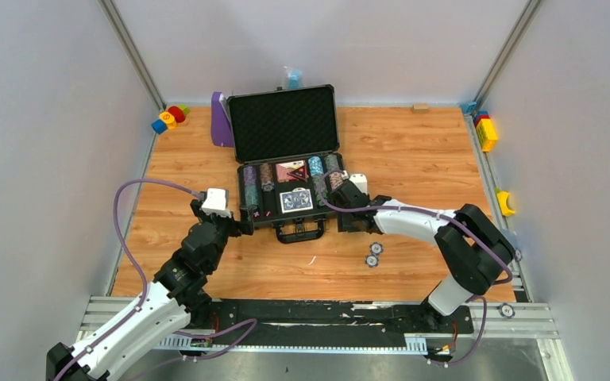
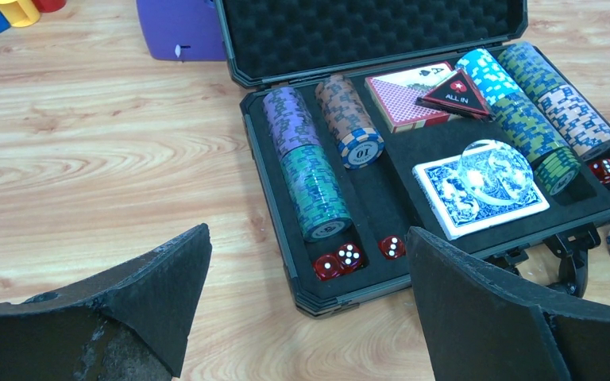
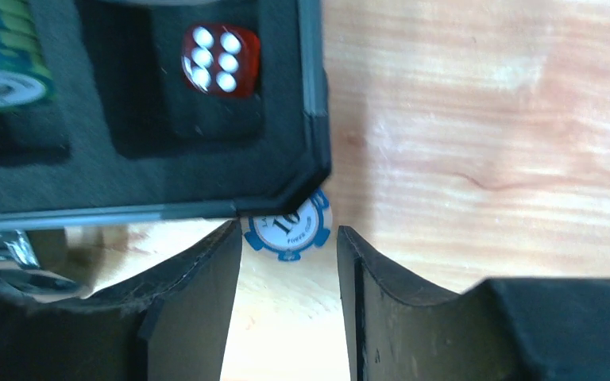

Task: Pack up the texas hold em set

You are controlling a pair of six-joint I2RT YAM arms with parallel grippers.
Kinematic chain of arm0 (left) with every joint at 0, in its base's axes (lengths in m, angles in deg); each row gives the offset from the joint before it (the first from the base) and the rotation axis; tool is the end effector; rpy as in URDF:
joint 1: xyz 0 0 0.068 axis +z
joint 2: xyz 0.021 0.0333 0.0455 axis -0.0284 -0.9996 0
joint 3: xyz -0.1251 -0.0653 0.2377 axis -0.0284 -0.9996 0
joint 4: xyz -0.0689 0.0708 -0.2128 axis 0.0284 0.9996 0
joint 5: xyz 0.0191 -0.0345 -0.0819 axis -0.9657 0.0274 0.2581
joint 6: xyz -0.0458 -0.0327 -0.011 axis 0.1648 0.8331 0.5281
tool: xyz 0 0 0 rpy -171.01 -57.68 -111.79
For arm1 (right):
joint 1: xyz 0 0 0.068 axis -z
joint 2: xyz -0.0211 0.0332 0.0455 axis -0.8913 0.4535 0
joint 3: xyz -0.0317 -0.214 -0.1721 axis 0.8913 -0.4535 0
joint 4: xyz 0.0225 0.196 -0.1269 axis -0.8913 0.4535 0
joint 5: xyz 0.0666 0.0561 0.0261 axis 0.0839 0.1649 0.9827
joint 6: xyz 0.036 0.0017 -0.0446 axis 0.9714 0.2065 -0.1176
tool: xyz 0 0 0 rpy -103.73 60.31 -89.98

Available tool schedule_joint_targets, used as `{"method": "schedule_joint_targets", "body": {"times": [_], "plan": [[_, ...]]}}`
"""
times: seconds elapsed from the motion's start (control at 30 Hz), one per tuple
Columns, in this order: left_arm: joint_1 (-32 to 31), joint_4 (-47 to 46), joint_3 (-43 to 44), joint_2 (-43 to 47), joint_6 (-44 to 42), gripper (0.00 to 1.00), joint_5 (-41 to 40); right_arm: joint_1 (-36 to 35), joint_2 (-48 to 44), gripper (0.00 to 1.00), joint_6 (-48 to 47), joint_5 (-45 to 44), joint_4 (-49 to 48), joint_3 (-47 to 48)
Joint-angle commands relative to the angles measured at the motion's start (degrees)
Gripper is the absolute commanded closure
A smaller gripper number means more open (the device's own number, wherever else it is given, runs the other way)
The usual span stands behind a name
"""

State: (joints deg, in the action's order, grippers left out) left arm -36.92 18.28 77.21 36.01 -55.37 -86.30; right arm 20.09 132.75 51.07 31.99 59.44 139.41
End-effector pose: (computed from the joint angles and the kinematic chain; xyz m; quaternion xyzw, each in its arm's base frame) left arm 0.0998 -0.0541 0.2331 0.0159 0.7586 -0.0854 0.6457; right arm 0.2148 0.1823 0.1757 -0.0685 0.9588 0.0095 0.2755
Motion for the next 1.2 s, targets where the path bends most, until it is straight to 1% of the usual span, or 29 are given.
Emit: {"method": "schedule_joint_targets", "body": {"times": [0.0, 0.2, 0.4, 0.6, 0.63, 0.67, 0.73, 0.77, 0.83, 0.9, 1.03, 1.17], "plan": [[-0.13, -2.64, -0.1, 0.2, 0.75, 0.0, -0.01, 0.14, -4.41, 0.52, 3.78, -1.08, 8.12, -1.38], [-0.15, -2.72, -0.15, 0.16, 0.75, 0.0, 0.15, 0.14, -9.82, 0.52, 5.47, -1.22, 12.19, -2.57], [-0.13, -2.72, -0.15, 0.21, 0.75, 0.0, 0.28, 0.22, -13.38, 0.52, 5.26, -1.48, 13.73, -1.55], [-0.17, -2.65, -0.1, 0.22, 0.73, 0.0, 0.26, 0.22, -11.58, 0.52, 3.75, -2.42, 12.97, 1.27], [-0.15, -2.65, -0.08, 0.22, 0.75, 0.0, 0.28, 0.3, -11.02, 0.5, 3.36, -2.35, 12.48, 1.64], [-0.13, -2.65, -0.13, 0.22, 0.71, 0.0, 0.26, 0.31, -10.41, 0.44, 2.99, -2.0, 11.78, 1.9], [-0.13, -2.61, -0.09, 0.22, 0.75, 0.0, 0.34, 0.46, -9.1, 0.28, 2.43, -1.1, 10.18, 2.3], [-0.13, -2.57, -0.07, 0.22, 0.75, 0.0, 0.34, 0.53, -8.32, 0.24, 2.17, -0.64, 9.33, 2.42], [-0.14, -2.52, -0.07, 0.29, 0.75, 0.0, 0.36, 0.77, -6.51, 0.24, 1.64, 0.24, 7.5, 2.79], [-0.15, -2.47, -0.13, 0.31, 0.75, 0.0, 0.34, 0.96, -4.71, 0.28, 0.99, 0.87, 5.53, 2.91], [-0.13, -2.47, -0.12, 0.36, 0.67, 0.0, 0.41, 1.35, -2.04, 0.31, -1.07, 0.61, 0.09, 1.88], [-0.13, -2.47, -0.09, 0.48, 0.66, 0.0, 0.49, 2.09, 0.01, 0.32, -2.58, 0.41, -4.05, 0.77]]}}
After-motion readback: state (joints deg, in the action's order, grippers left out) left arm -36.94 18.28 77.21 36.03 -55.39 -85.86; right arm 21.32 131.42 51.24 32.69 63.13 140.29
